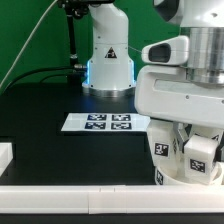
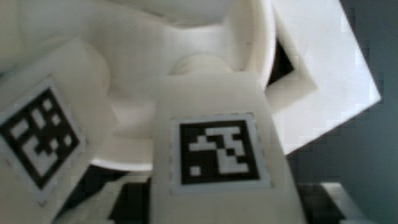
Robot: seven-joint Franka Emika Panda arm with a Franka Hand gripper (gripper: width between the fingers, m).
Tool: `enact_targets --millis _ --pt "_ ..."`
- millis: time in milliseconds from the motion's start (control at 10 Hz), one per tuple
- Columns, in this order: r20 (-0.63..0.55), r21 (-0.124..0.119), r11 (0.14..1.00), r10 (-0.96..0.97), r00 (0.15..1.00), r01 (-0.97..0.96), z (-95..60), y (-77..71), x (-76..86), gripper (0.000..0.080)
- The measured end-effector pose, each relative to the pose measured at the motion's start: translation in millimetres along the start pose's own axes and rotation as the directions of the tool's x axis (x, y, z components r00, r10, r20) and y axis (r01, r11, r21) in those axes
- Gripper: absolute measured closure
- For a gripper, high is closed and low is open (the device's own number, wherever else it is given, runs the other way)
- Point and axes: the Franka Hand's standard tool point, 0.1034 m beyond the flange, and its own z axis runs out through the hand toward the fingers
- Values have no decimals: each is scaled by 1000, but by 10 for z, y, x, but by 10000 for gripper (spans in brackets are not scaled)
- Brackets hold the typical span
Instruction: Assemble stool
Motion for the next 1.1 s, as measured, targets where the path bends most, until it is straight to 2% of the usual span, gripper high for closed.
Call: enact_targets --millis 200,300,500,700,800,1000,1100 --pt "-1 37 987 157 988 -156 0 23 -50 461" --pt "-3 47 970 238 971 -238 0 38 -76 461" --pt "10 46 949 311 950 -312 2 38 -85 461" --pt "32 44 884 464 885 -465 7 47 -91 461" --pt "55 40 805 589 806 -592 11 49 -98 461" --pt "91 23 566 819 566 -824 13 14 -140 461" --pt "112 26 446 888 446 -895 12 -3 -151 461"
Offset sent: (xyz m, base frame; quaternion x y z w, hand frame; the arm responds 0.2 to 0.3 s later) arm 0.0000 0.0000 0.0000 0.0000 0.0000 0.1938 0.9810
